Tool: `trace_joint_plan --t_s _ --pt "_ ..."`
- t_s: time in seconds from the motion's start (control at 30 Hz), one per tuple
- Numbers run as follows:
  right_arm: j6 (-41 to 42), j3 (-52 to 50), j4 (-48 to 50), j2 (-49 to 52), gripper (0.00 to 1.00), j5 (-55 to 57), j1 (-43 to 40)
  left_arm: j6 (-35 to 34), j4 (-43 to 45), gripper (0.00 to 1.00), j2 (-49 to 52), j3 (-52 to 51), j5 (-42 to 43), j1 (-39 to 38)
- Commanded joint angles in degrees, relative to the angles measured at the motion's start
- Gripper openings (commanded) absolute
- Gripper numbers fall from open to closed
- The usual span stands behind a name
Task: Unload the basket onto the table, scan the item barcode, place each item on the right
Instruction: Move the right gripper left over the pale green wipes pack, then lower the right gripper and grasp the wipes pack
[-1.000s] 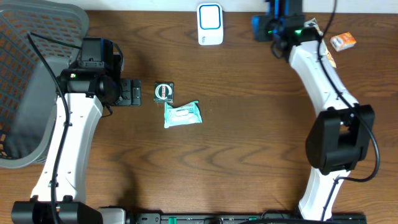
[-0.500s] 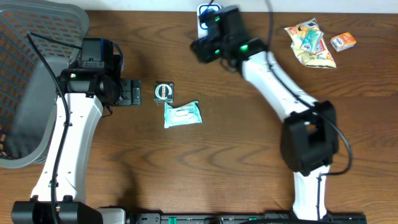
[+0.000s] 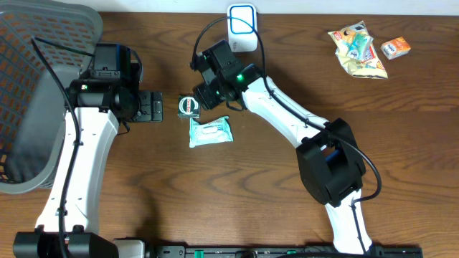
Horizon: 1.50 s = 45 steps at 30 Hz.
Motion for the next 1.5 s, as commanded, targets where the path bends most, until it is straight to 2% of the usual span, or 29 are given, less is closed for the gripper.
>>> trace_joint_plan --t_s 0.0,0.07,0.23,0.43,0.57,0.67,0.83,1.0,1.07,1.17,1.2,1.33,1.47 --pt "-7.23 0.07 -4.92 0.07 0.69 0.83 -0.11 0.37 -0.04 0.98 0.33 -0.39 -0.52 -0.02" --pt "-11.04 0.07 -8.17 0.07 0.73 0.59 -0.46 0.37 -0.04 0.98 0.33 -0.39 -0.52 -0.02" --pt "-18.29 0.07 -13.33 0.07 0.72 -6.84 -0.92 0.37 -0.02 0.98 0.33 -0.39 -0.52 -0.02" --pt "-23.28 0.07 -11.52 0.11 0.77 -9.7 -0.35 0.37 -0.04 0.98 0.33 -0.39 -0.52 -0.02" --pt "-26.93 0.07 -10.56 1.2 0.84 -9.73 -0.37 0.37 -0.04 0.98 0.33 -0.39 -0.52 -0.02" --pt "-27.23 0.04 -10.97 2.36 0.88 -9.77 -0.37 0.37 -0.04 0.98 0.33 -0.39 -0.52 -0.02" --pt "-27.21 0.04 -14.86 4.09 0.87 -9.77 -0.13 0.37 -0.04 0.98 0.33 -0.39 -0.52 -0.02" --pt "-27.21 0.04 -19.1 4.13 0.9 -9.75 0.37 0.37 -0.02 0.97 0.33 -0.39 -0.52 -0.02" --pt "-27.19 0.07 -20.65 4.13 0.88 -9.77 0.5 0.35 -0.04 0.98 0.33 -0.39 -0.52 -0.02" --pt "-27.17 0.09 -24.02 3.74 0.73 -9.73 0.48 0.37 -0.04 0.98 0.33 -0.39 -0.52 -0.02" --pt "-27.02 0.09 -25.14 3.52 0.71 -9.75 0.48 0.37 -0.04 0.98 0.33 -0.39 -0.52 -0.02" --pt "-25.03 0.15 -28.28 1.4 0.69 -9.05 0.48 0.37 -0.02 0.98 0.33 -0.39 -0.52 -0.02" --pt "-24.98 0.17 -26.62 -1.92 0.64 -6.25 0.48 0.37 -0.04 0.98 0.33 -0.39 -0.52 -0.02"
